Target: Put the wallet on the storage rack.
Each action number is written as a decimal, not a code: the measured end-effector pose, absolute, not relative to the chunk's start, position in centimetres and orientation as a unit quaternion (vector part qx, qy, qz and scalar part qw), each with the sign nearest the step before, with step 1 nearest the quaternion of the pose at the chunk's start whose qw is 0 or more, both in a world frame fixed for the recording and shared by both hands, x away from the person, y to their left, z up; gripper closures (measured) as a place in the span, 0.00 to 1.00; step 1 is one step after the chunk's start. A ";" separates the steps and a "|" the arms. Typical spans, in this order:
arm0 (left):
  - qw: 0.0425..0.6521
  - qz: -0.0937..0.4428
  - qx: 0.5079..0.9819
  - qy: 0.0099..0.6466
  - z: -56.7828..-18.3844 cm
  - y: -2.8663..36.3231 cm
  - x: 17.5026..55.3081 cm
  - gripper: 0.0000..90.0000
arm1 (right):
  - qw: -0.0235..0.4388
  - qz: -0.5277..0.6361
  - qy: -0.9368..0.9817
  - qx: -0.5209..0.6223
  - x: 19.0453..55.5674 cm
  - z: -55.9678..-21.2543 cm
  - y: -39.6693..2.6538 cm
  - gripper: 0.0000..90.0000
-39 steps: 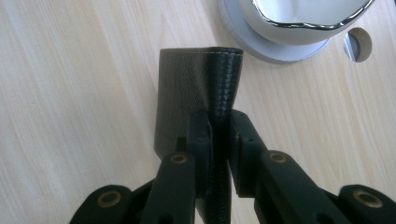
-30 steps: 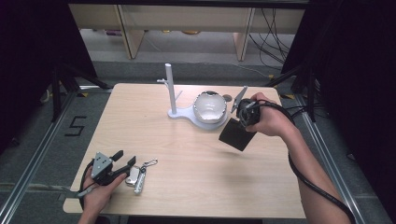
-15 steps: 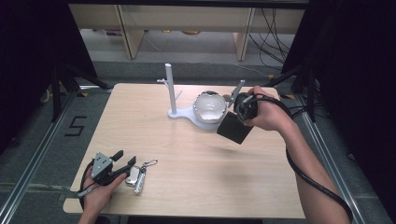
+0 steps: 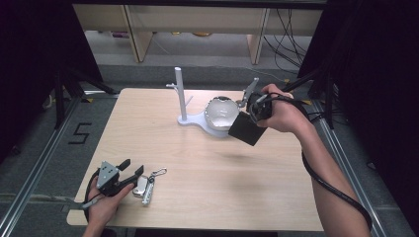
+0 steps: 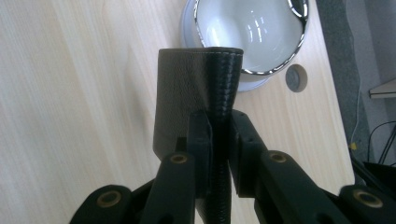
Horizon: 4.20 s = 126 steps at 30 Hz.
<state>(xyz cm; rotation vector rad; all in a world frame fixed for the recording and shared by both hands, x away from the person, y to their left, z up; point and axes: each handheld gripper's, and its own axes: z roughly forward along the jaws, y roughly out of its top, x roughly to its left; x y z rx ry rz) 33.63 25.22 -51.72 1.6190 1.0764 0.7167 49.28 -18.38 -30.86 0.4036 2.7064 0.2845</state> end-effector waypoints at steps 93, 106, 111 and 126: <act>0.513 0.300 0.669 0.446 -51.8 25.6 33.5 0.44 | 0.295 0.111 0.946 0.079 54.5 -28.2 -12.6 0.90; 0.514 0.300 0.670 0.444 -51.8 25.6 33.5 0.44 | 0.296 0.107 0.944 0.096 54.8 -28.5 -12.4 0.90; 0.513 0.302 0.668 0.447 -51.8 25.6 33.5 0.44 | 0.296 0.107 0.945 0.092 55.0 -28.8 -12.3 0.90; 0.513 0.300 0.669 0.446 -51.8 25.6 33.5 0.44 | 0.295 0.104 0.945 0.090 55.6 -29.8 -12.3 0.90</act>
